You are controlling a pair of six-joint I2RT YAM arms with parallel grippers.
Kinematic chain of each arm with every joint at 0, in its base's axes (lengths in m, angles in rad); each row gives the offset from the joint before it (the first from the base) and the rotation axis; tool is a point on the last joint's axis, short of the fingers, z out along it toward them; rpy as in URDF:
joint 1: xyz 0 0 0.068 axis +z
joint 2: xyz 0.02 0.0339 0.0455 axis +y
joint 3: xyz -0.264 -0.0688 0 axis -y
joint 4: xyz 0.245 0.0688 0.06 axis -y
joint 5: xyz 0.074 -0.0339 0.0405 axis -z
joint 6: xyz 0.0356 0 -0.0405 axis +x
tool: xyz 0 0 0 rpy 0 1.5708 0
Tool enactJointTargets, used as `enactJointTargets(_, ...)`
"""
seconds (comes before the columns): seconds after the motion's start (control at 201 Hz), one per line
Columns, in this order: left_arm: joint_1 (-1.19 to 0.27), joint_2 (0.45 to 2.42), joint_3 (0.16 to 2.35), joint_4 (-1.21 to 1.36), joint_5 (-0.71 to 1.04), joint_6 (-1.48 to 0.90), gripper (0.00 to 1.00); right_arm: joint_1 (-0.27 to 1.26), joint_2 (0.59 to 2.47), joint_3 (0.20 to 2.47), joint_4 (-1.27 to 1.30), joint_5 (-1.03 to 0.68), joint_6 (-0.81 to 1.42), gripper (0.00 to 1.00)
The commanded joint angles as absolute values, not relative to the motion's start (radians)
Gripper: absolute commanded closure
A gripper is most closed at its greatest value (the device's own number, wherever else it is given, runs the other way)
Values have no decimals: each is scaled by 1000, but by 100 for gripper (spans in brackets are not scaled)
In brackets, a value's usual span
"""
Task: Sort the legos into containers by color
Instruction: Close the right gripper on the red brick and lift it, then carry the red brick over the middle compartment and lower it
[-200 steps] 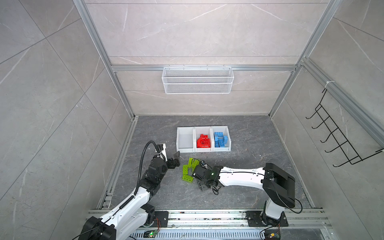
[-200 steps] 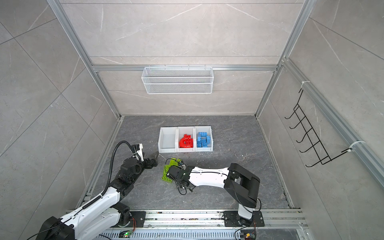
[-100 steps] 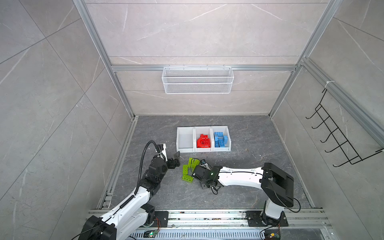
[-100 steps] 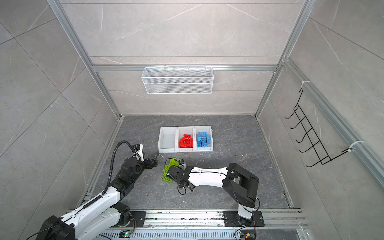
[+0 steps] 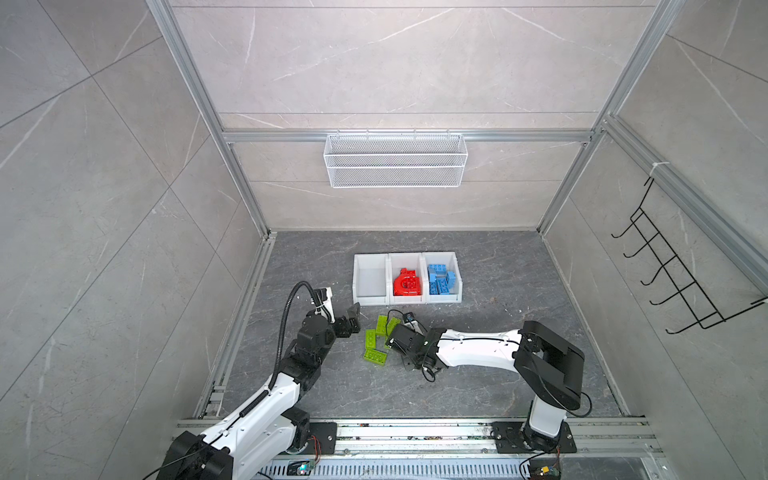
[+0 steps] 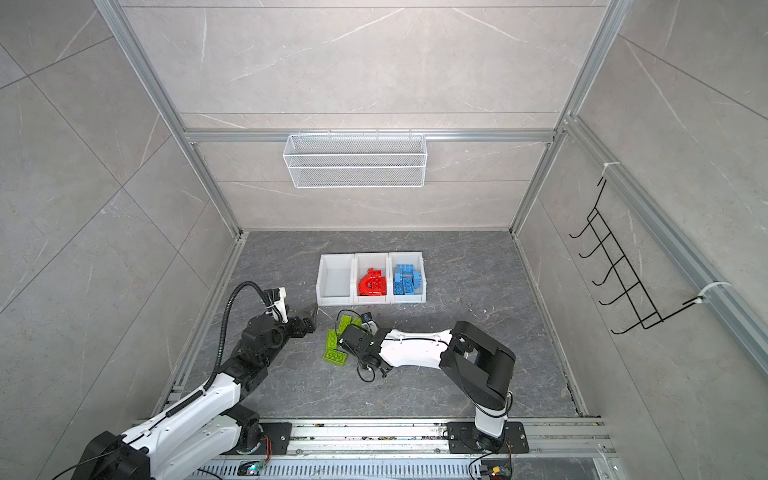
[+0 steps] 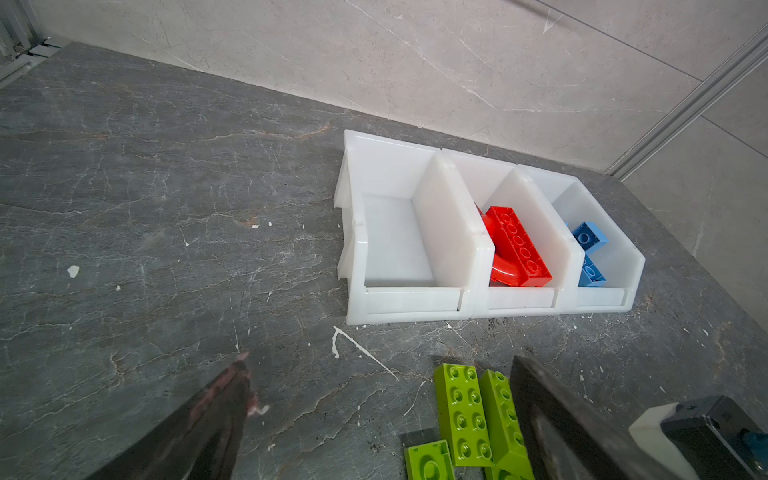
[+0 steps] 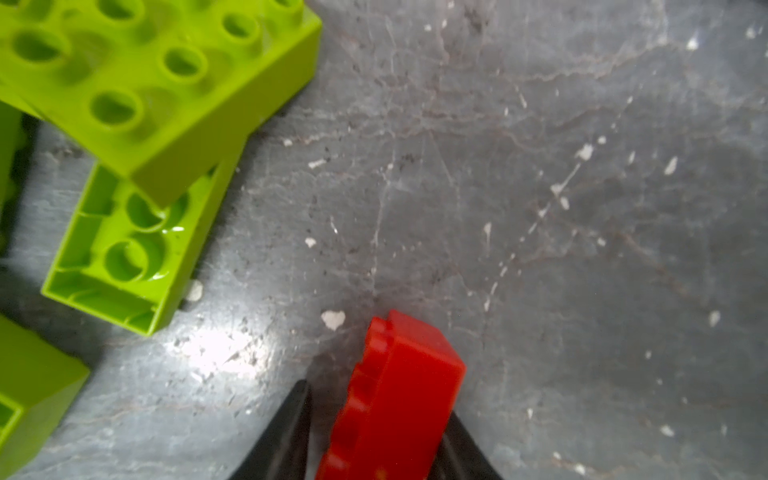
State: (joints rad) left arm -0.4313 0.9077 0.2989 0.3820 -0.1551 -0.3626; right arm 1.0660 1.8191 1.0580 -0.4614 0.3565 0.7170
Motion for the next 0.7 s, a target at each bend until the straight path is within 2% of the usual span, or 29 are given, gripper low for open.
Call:
enactJointTargets(0.0, -423, 900, 318, 419, -160, -347, 0, 1059, 1805, 1020, -494, 368, 716, 64)
enactJointTargets(0.085, -423, 900, 317, 420, -156, -350, 0, 1058, 1784, 1020, -501, 371, 716, 70)
enactJointTargets(0.289, -423, 900, 315, 420, -164, -350, 0, 1051, 1725, 1033, -481, 362, 681, 79)
enactJointTargets(0.508, -423, 893, 312, 419, -174, -352, 0, 974, 1679, 1081, -390, 240, 582, 81)
enactJointTargets(0.692, -423, 881, 315, 408, -184, -353, 0, 841, 1728, 1249, -370, 137, 496, 82)
